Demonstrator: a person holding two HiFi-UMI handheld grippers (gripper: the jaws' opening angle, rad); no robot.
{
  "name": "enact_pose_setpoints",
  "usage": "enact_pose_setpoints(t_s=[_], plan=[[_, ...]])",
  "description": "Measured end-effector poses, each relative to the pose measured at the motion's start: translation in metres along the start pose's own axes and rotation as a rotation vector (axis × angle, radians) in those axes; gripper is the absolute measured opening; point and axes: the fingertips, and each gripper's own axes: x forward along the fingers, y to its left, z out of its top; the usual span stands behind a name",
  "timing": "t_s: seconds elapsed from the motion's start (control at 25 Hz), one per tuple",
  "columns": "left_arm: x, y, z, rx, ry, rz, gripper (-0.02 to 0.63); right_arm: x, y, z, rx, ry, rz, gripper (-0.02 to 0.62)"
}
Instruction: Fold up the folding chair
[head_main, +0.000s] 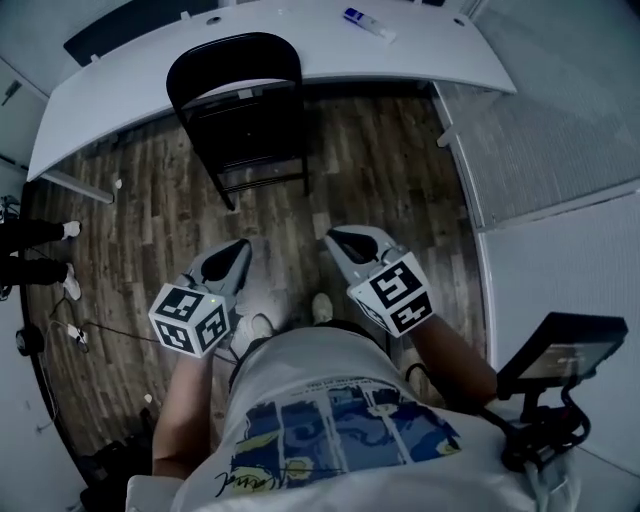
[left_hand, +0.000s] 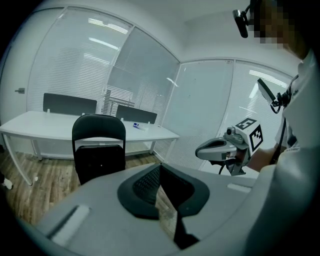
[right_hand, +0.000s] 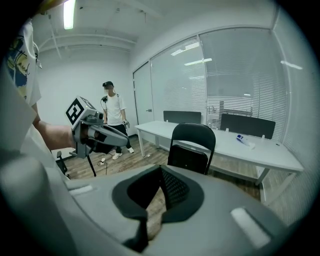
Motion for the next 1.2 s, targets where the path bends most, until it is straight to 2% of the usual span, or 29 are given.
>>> enact_pose_setpoints(t_s=[0.08,0.32,0.76,0.96,1.2], plan=[[-0.011,0.003,-0.002,0.002,0.006,-0.017,0.006,0.003,0.013,0.007,0.001,0.001,-0.007,0.003],[-0.081,0.020,-0.035,0.019,-0.001,-0.042,0.006,0.012,0.097,0.014,-0.026,-0.007,-0.019,0.003],[-0.130,0.042,-0.060,0.060,0.011,-0.104,0.006,0.030,0.162,0.020,-0.019,0.001,-0.058,0.003],[-0.163,0.046,-0.097,0.076,0.017,-0.136,0.006,0.029,0.210,0.005,-0.031,-0.012,-0.100,0.003],[-0.158,0.059,-0.088,0.061,0.050,-0.175,0.006,0.037,0.210,0.018,-0.033,0.025,-0.122,0.002]])
